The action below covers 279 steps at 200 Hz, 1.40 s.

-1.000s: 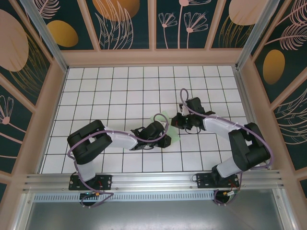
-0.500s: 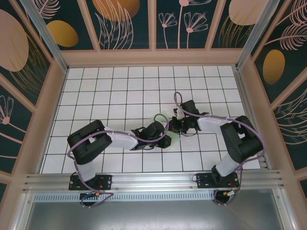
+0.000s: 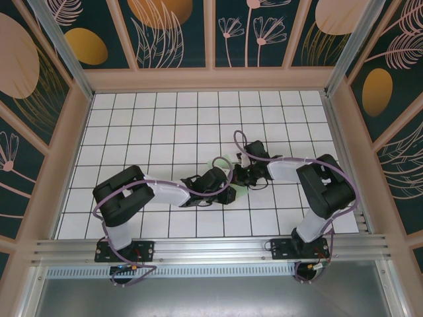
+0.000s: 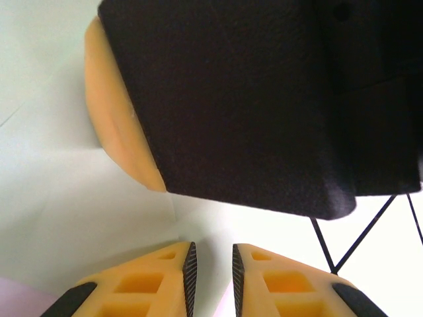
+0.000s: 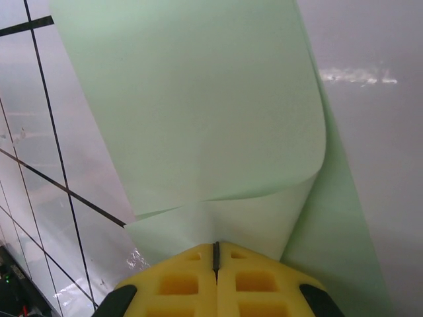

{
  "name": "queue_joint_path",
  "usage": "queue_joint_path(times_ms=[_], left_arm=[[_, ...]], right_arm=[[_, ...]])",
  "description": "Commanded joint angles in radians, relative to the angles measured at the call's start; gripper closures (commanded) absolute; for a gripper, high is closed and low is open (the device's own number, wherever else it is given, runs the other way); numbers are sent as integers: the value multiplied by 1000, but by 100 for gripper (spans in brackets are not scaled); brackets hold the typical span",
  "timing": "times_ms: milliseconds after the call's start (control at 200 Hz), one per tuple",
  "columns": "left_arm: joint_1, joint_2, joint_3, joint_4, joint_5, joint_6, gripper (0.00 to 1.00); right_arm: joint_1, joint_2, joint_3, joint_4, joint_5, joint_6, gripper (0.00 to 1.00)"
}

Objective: Fold a paper plane with a square sheet of paper (fold left side to right side)
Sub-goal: Fold the triangle a second time at the center of the table.

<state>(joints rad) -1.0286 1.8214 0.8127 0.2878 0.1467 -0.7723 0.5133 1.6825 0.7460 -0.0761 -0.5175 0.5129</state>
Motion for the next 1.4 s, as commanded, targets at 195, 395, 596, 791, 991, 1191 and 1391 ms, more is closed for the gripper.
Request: queue_joint_path(times_ms=[195,395,596,791,991,1191,1391], left_arm=[[-24,43,-26,-143,28,-10,76],[-24,43,-26,-144,29,-10,76],[-25,43,-26,-143,29,-11,77],[-25,48,-25,-142,31,-12,77],[-25,47,-24,-147,38,-7,77],[-36,33,-25,-174,50,13,76],[-39,6,-48,-187,44,-8,76]], right_arm=[[-42,51,54,20,210,-65,100],[-64,71,75,38,220,-72,100],[-84,100,99,45,219,-83,100],[-96,116,125,42,214,-93,100],[-99,130,144,32,208,-99,100],[-99,139,144,31,203,-99,100],[-99,142,141,38,192,-94,100]])
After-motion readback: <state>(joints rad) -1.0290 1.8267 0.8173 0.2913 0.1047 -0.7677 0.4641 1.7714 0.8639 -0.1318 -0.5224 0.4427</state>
